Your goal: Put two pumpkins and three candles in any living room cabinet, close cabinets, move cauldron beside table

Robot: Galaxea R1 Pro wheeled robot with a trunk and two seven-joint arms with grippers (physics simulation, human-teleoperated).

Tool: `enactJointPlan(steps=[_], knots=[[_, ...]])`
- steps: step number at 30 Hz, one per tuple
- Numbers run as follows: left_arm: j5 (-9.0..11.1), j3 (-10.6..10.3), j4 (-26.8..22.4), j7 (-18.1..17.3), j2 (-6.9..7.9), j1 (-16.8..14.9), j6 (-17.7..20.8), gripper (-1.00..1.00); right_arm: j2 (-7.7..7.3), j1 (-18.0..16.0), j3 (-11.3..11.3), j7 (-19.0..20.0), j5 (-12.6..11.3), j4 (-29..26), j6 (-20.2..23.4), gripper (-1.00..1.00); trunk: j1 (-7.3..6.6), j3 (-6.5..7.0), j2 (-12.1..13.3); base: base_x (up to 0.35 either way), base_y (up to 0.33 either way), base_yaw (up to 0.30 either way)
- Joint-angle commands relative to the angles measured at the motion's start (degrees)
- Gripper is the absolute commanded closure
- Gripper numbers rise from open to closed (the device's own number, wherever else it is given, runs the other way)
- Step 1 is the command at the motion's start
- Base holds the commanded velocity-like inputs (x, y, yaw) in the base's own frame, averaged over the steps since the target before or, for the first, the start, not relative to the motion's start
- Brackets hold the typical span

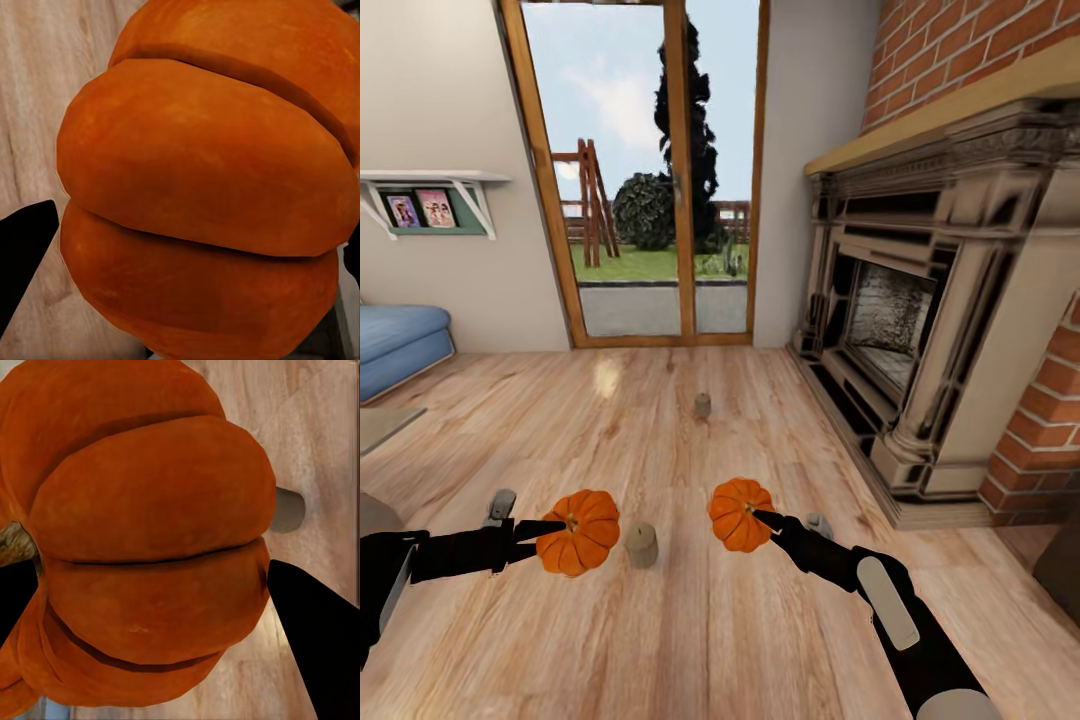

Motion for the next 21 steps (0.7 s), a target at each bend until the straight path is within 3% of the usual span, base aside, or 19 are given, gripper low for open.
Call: enactJointPlan(steps=[1, 9, 21], knots=[[0.11, 0.01, 0.0, 0.08, 0.0, 0.0, -0.02, 1.0, 0.01, 0.0, 0.0, 0.0, -0.33, -0.02, 0.05, 1.0, -0.02, 0.27, 0.02, -0.03, 0.0, -0.274], [0.12, 0.01, -0.04, 0.08, 0.0, 0.0, -0.02, 1.0, 0.01, 0.0, 0.13, 0.0, -0.36, 0.07, 0.07, 1.0, -0.23, 2.29, 0.12, -0.008, 0.0, -0.236], [0.11, 0.01, -0.03, 0.08, 0.0, 0.0, -0.02, 1.0, 0.01, 0.0, 0.3, 0.0, -0.36, 0.07, 0.07, 1.0, -0.71, 4.14, 0.63, -0.017, 0.0, -0.177]])
